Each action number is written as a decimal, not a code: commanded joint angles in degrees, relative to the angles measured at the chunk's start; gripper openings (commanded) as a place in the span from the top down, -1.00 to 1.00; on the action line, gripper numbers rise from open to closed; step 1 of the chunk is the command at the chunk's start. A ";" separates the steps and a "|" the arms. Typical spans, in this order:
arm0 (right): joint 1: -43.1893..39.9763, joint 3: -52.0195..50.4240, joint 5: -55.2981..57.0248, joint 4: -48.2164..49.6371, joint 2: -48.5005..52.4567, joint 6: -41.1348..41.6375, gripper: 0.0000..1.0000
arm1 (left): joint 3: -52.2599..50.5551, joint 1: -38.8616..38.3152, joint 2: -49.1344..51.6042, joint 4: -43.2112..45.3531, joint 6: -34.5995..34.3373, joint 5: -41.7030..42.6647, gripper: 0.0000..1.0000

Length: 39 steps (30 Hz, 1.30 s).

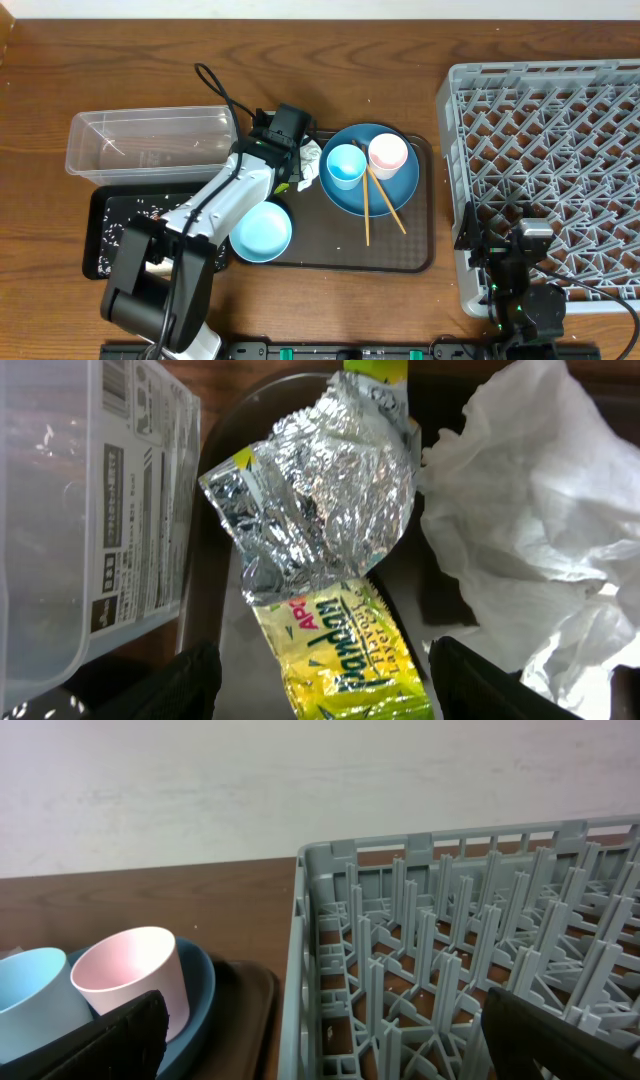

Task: Sort waste into correct bins and load items into the dishwasher rack
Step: 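Move the left gripper to the foil wrapper and grasp it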

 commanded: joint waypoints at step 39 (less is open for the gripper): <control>0.07 -0.09 -0.04 -0.22 -0.09 -0.20 -0.99 | -4.17 2.10 3.21 5.38 -0.96 -1.05 -0.37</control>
